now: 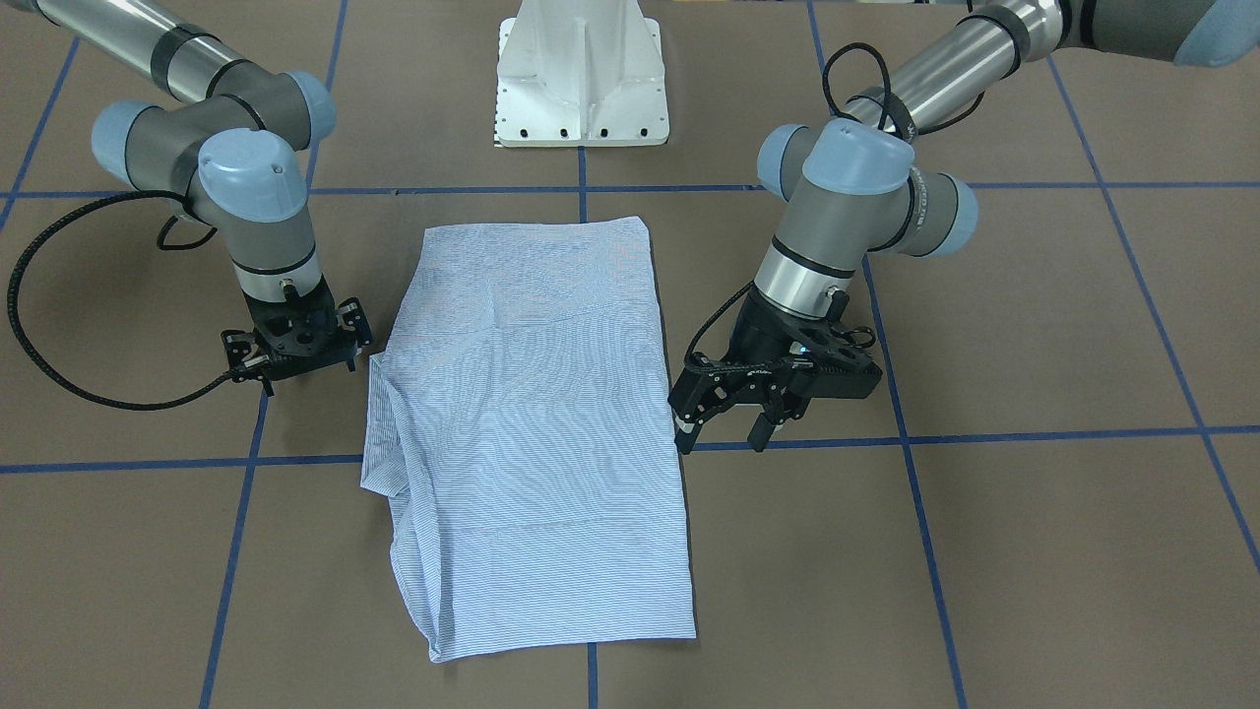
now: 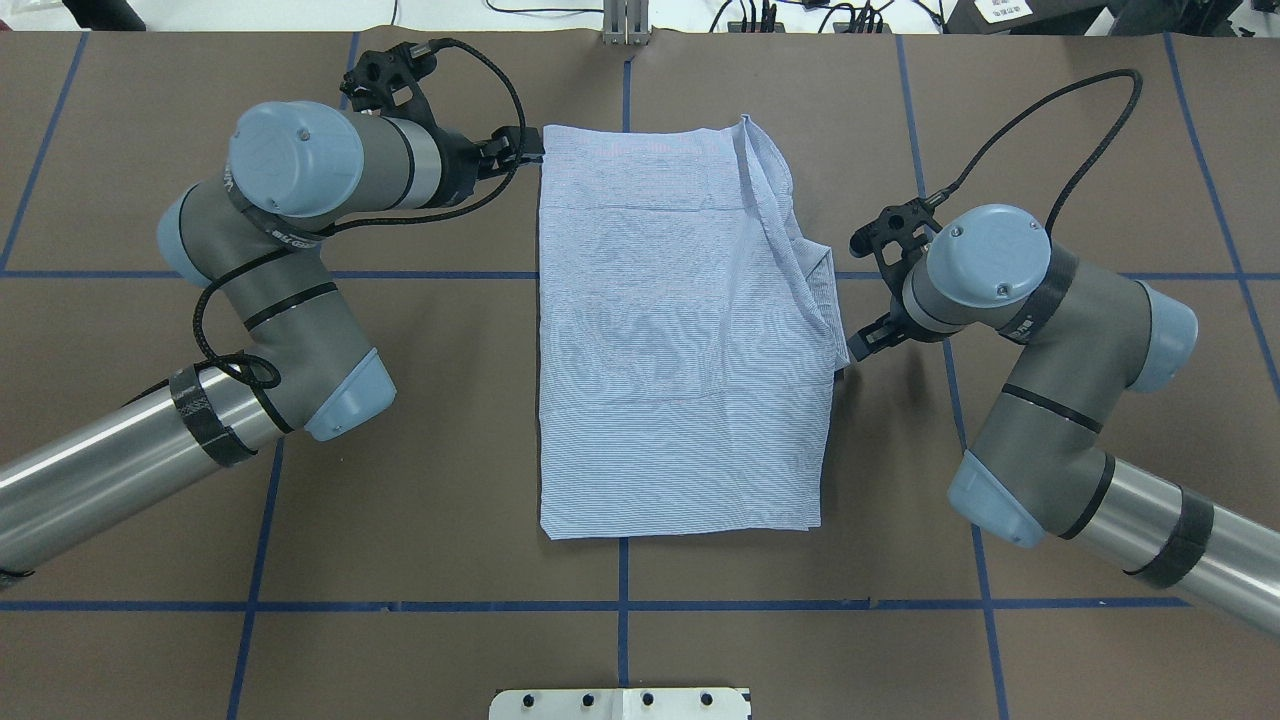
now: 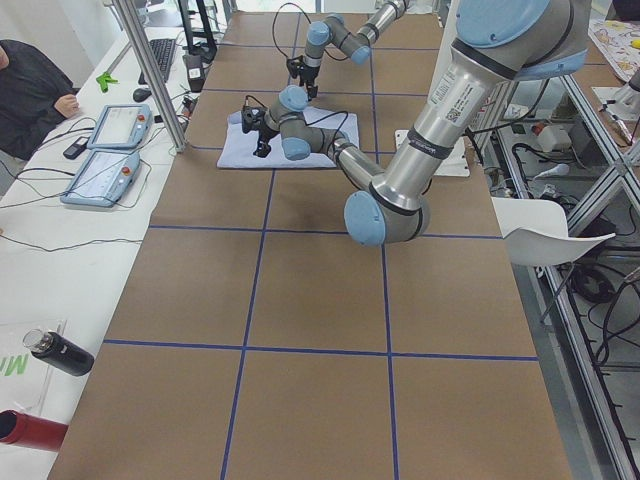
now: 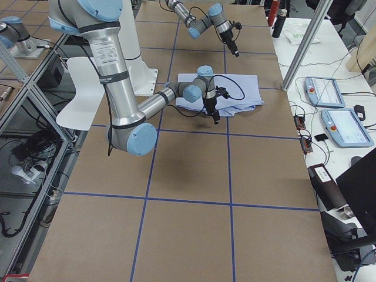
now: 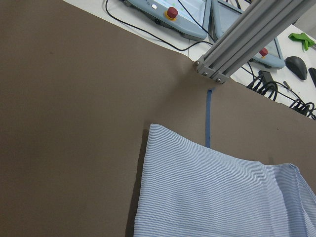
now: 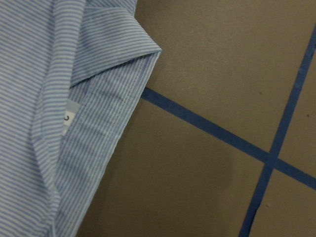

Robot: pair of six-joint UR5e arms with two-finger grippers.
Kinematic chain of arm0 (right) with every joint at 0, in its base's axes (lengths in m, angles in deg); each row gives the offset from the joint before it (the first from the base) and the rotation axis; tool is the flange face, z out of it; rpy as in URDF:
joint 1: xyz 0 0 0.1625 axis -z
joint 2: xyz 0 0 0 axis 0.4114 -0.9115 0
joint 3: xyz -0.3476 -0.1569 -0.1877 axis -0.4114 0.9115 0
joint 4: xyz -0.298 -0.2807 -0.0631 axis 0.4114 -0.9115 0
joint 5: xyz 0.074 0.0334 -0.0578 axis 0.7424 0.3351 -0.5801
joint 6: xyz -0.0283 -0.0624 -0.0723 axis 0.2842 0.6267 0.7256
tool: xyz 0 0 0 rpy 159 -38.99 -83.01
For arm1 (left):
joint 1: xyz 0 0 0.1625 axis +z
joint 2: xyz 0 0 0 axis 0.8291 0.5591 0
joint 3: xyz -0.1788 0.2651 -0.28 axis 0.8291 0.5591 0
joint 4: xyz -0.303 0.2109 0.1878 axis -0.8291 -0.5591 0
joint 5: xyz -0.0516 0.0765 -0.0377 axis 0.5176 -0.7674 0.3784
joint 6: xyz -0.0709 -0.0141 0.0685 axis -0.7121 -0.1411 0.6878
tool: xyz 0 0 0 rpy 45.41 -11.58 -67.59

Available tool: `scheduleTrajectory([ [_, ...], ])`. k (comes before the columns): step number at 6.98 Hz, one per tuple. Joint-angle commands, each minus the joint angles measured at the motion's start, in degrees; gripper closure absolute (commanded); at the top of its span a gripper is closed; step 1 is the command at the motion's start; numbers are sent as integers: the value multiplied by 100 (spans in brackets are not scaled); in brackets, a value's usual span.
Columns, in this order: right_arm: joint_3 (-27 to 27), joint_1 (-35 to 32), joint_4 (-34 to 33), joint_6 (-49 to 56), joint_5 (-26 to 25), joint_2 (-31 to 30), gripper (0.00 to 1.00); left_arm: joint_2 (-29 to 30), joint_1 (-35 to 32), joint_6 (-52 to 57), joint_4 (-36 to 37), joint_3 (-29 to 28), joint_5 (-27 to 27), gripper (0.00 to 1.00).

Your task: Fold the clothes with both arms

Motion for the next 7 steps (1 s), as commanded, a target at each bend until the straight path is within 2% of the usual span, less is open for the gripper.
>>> scheduleTrajectory([
  [1, 66, -163, 5, -114, 133, 663, 0, 57, 3, 1, 608, 495, 0, 0],
  [2, 607, -163, 118, -167, 133, 1364, 0, 74, 20, 1, 637, 619, -17, 0],
  [4, 1986, -225, 1352, -185, 81, 1783, 0, 171, 38, 79, 646, 594, -53, 0],
  [5, 2236, -260, 1541, -159, 28, 1810, 0, 232, 38, 80, 646, 551, -61, 0],
  [7, 2379, -313, 1569, -133, -77, 1811, 0, 233, 38, 89, 646, 550, -61, 0],
])
